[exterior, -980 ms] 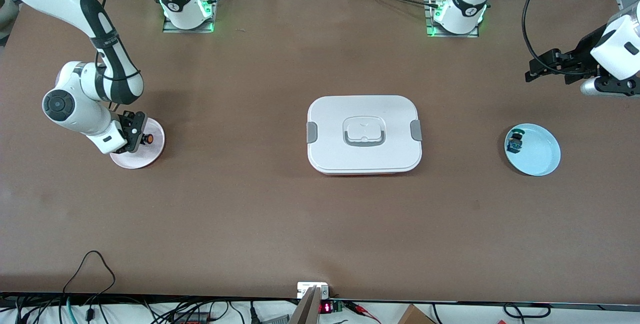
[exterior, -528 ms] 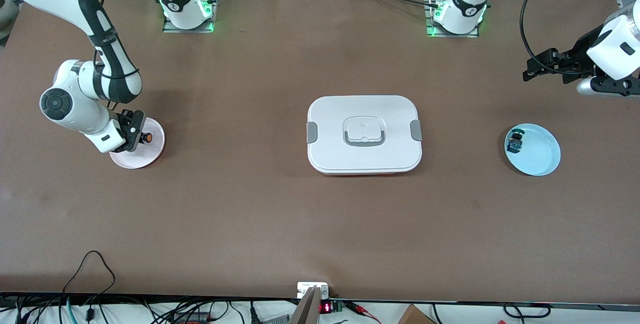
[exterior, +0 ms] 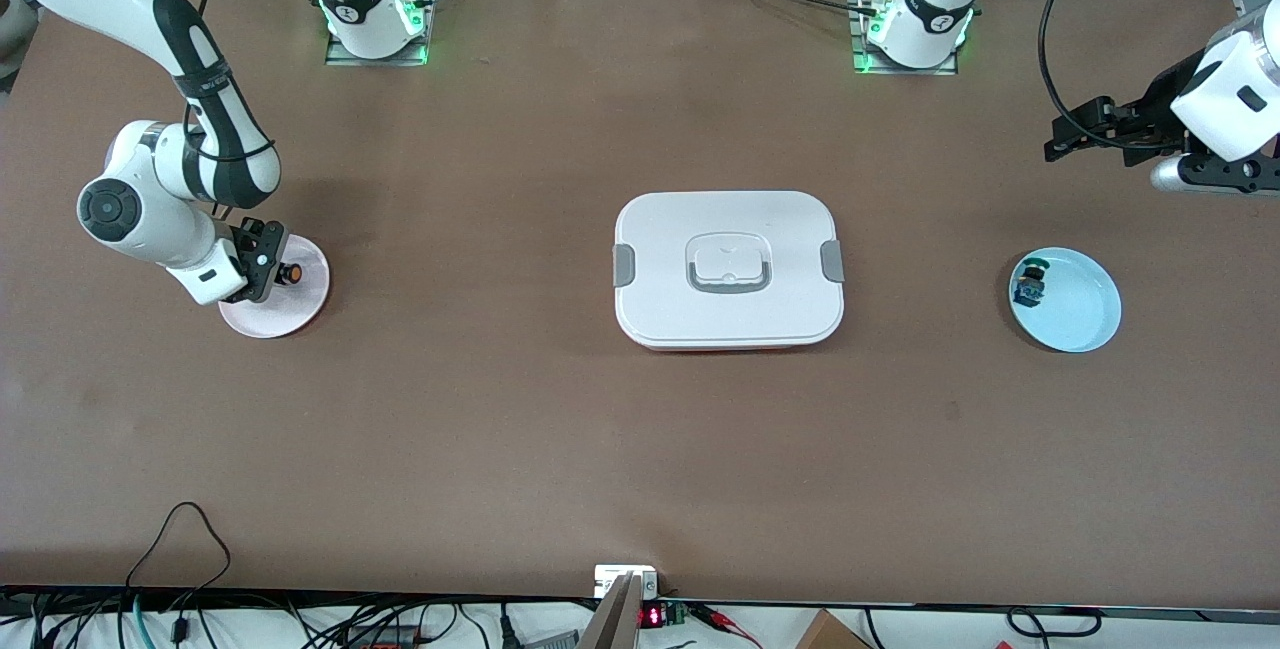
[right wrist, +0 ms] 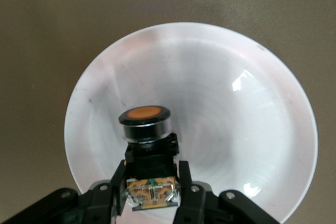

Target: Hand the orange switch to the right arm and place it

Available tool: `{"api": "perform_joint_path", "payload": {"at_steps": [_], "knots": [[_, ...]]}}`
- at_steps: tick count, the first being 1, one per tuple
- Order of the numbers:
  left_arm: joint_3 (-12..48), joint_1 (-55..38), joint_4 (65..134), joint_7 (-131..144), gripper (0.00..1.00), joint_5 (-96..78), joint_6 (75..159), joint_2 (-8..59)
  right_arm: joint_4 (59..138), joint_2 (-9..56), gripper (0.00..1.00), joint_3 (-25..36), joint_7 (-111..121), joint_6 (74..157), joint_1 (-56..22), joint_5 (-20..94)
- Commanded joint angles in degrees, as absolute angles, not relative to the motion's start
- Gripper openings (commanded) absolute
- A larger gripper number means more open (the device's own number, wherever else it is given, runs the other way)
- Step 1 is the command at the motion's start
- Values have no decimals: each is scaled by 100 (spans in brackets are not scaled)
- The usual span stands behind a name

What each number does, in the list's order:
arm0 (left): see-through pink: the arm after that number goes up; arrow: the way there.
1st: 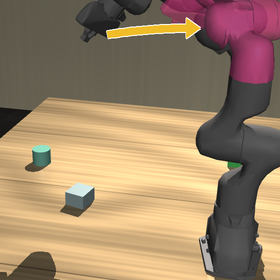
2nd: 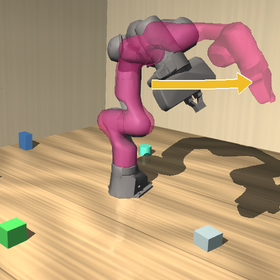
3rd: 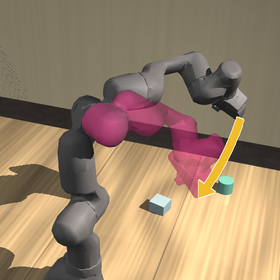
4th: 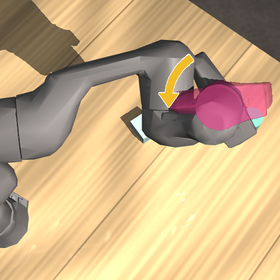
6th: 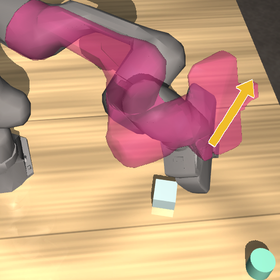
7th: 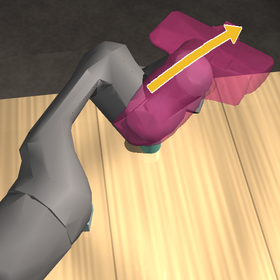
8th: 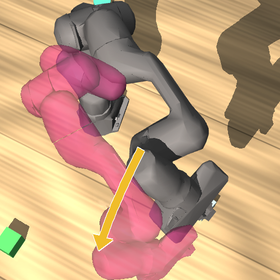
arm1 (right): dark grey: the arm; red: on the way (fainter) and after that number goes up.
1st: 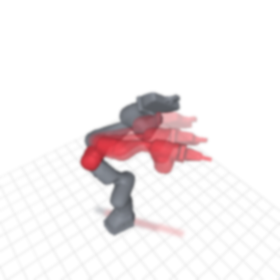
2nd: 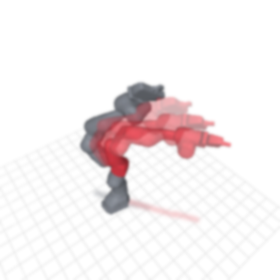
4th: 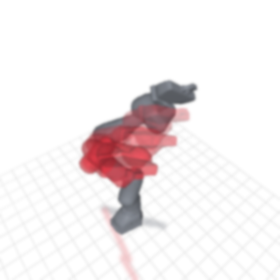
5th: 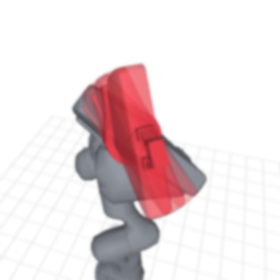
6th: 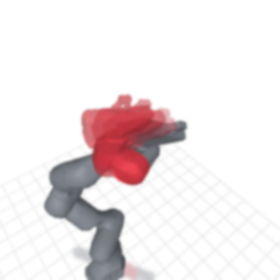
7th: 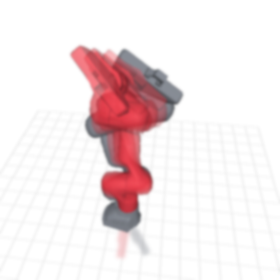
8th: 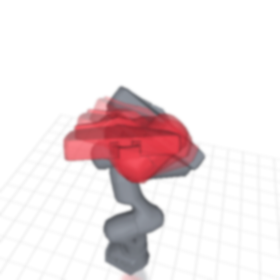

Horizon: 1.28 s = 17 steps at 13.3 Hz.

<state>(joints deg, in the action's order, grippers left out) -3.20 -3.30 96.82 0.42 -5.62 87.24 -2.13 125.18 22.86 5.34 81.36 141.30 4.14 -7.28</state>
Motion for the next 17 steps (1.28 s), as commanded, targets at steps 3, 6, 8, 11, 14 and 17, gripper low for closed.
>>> {"api": "perform_joint_path", "payload": {"at_steps": [3, 6, 8, 11, 14, 17], "knots": [[-299, -194, 9659, 97, 100, -360, 9228, -123, 12568, 2119, 100, 483, 8095, 14151, 475, -730], [-299, -158, 9677, 62, 100, -360, 9387, -123, 12385, 1829, 100, 483, 7840, 14002, 466, -563], [-325, -158, 9589, 114, 100, -360, 9265, -132, 11938, 1767, 100, 475, 7665, 13442, 457, -475], [-378, -45, 9317, 123, 100, -360, 8869, -158, 11043, 1653, 100, 475, 6694, 12327, 379, -115], [-316, 105, 9308, 105, 100, -369, 8868, -176, 10662, 1363, 100, 475, 5288, 11744, 194, -9], [-316, 114, 9316, 114, 100, -352, 8842, -185, 10512, 1205, 100, 475, 3697, 11015, 97, 61]]}}
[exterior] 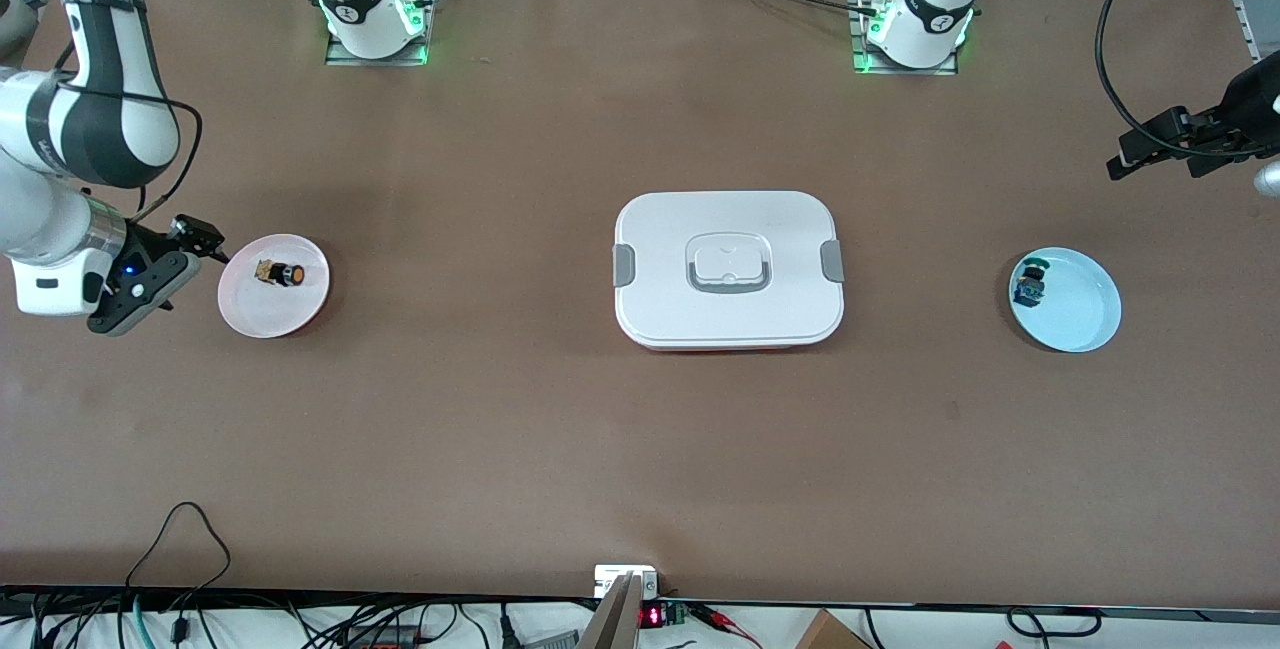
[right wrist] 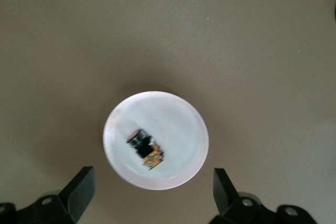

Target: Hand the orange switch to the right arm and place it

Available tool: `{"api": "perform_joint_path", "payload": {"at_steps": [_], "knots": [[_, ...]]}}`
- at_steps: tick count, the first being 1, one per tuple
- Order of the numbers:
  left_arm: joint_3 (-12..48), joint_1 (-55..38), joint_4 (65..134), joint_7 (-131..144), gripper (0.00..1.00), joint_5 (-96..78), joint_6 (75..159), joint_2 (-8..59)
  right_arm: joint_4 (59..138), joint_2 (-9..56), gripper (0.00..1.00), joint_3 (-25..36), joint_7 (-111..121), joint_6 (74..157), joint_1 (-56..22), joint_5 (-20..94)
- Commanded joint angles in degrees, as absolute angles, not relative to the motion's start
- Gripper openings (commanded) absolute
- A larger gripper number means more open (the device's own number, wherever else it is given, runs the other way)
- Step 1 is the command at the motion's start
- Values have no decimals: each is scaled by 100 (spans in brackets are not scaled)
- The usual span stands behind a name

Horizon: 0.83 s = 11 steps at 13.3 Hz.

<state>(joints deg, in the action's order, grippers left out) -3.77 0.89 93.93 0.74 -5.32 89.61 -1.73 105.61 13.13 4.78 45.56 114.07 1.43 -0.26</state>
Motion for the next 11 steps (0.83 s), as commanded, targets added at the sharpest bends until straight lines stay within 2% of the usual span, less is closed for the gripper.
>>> {"api": "perform_joint_path", "payload": {"at_steps": [1, 7, 11], "knots": [[-316, 114, 9316, 114, 100, -352, 8842, -176, 10494, 1169, 100, 475, 3274, 10865, 97, 105], [-316, 114, 9316, 97, 100, -352, 8850, -158, 10196, 950, 100, 475, 478, 9757, -324, 62], [-255, 97, 9325, 26, 100, 174, 8885, -167, 9696, 809, 100, 475, 483, 9642, -360, -219]]}}
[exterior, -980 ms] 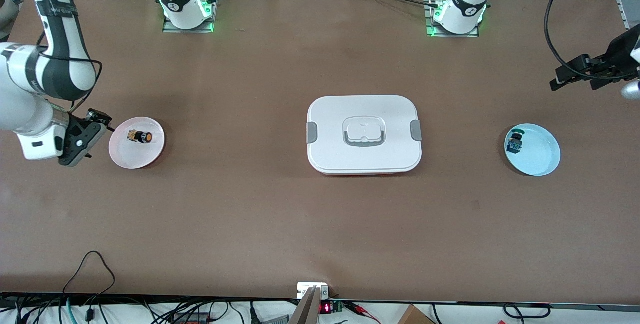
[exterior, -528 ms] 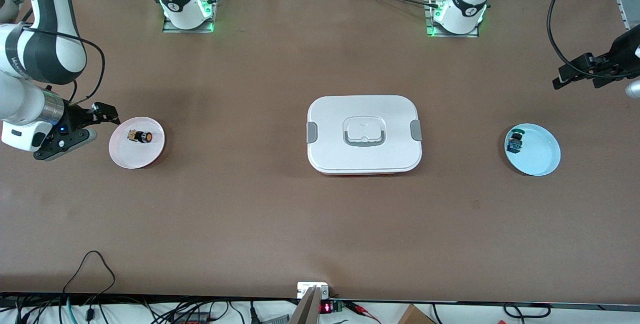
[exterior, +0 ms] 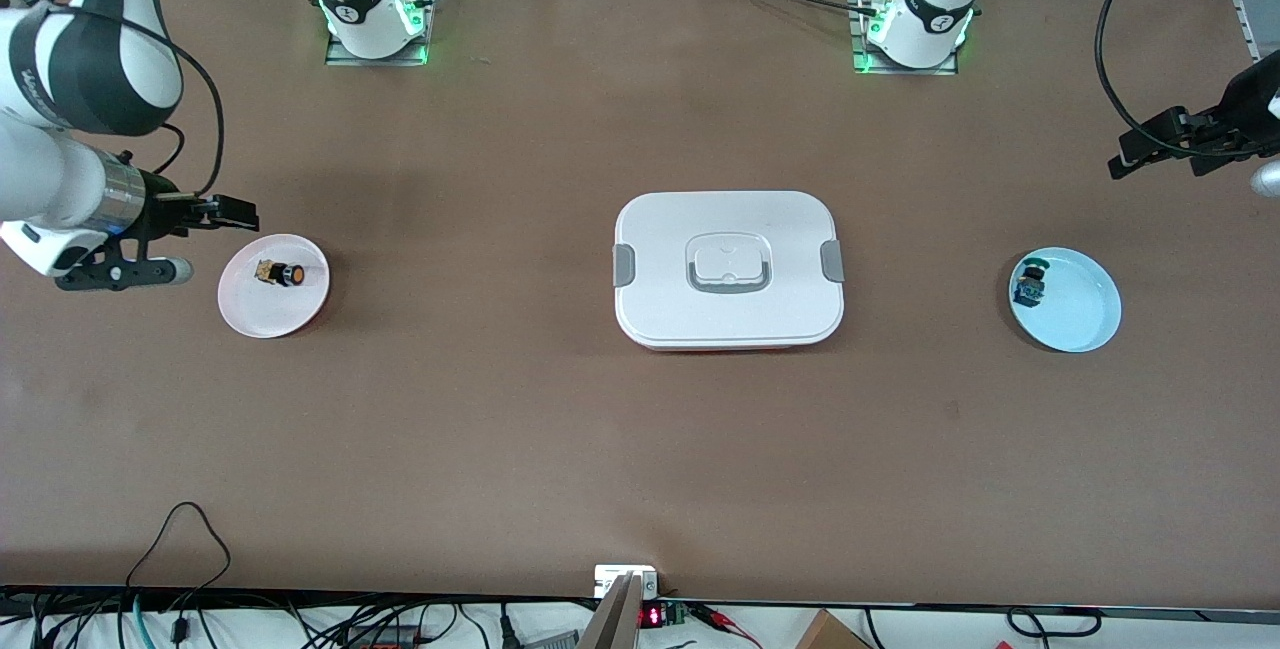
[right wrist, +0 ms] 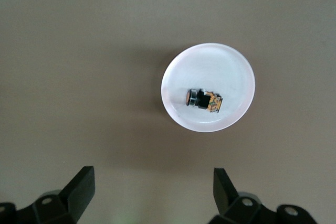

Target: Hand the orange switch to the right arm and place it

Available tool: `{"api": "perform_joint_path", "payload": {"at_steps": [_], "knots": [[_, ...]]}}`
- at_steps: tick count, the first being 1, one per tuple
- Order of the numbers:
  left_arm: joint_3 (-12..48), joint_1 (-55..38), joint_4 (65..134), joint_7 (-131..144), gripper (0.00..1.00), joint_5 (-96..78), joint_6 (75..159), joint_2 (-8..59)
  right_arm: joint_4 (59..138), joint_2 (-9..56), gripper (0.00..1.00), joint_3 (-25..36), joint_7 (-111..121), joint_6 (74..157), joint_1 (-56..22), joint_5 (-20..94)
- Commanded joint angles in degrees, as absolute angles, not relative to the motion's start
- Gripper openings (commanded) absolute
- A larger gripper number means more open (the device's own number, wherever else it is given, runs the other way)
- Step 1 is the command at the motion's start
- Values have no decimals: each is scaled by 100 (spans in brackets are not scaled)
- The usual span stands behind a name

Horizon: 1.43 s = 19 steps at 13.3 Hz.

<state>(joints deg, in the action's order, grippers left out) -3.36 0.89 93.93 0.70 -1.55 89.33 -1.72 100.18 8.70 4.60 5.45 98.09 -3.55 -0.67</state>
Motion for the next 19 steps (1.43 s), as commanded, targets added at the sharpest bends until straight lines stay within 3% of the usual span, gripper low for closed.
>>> {"api": "perform_joint_path", "payload": {"at_steps": [1, 4, 9, 19], "knots": [[-264, 114, 9325, 18, 100, 176, 8929, -158, 9529, 817, 100, 483, 492, 9650, -360, -307], [-264, 114, 9343, 9, 100, 193, 8982, -141, 9308, 800, 100, 545, 475, 9581, -264, -194], [-299, 167, 9387, -509, 100, 185, 9088, -132, 8167, 896, 100, 545, 317, 8361, -132, -123], [-290, 176, 9404, -510, 100, 167, 9053, -132, 9193, 273, 100, 545, 158, 8948, -18, -105]]}}
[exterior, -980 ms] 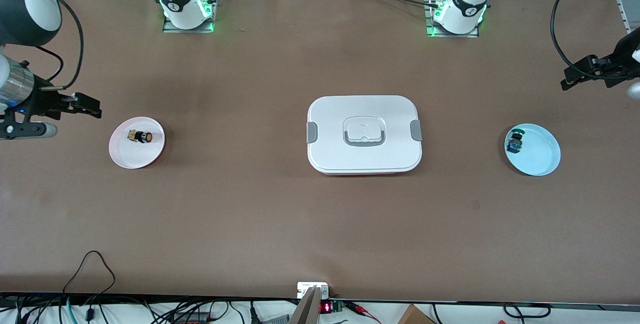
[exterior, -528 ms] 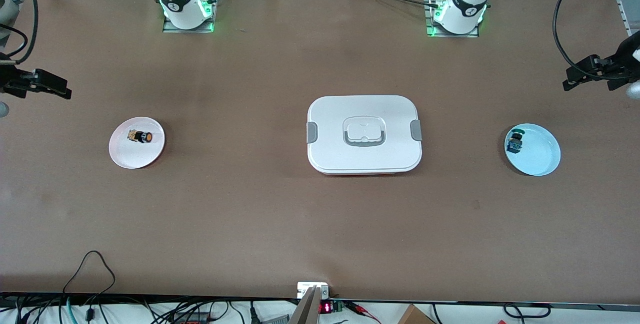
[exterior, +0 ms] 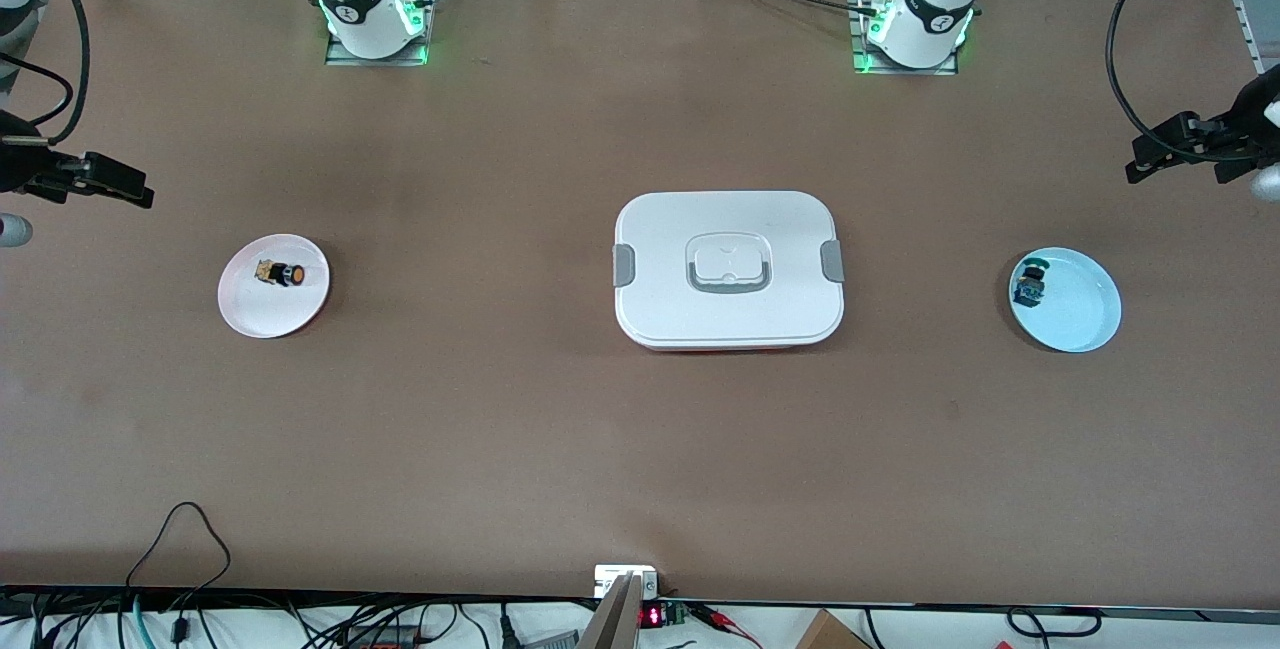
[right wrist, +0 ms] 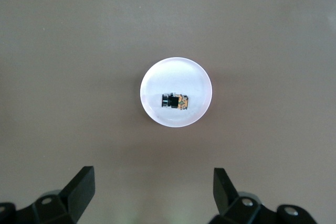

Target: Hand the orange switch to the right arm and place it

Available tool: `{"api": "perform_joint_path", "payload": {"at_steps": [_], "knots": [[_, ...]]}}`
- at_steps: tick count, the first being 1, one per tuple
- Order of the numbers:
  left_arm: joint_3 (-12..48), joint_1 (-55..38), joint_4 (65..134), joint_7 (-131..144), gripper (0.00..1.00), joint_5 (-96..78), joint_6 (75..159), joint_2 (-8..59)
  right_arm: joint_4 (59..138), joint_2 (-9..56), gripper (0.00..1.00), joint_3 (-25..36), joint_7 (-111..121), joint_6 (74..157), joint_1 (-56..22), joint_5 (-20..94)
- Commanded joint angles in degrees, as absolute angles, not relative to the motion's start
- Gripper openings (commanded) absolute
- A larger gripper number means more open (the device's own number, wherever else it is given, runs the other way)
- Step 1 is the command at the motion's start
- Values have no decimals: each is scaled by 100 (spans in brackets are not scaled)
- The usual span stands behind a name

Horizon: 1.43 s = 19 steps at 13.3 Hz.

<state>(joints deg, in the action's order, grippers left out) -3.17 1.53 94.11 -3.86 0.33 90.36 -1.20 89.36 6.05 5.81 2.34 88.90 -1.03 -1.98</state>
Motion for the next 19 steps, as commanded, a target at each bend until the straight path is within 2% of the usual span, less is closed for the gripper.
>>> {"api": "perform_joint_path", "payload": {"at_steps": [1, 19], "knots": [[-290, 176, 9404, -510, 100, 167, 9044, -132, 9193, 220, 100, 545, 158, 8930, -18, -105], [-290, 185, 9404, -501, 100, 149, 9044, -123, 9035, 237, 100, 492, 149, 8930, -44, -18]]}}
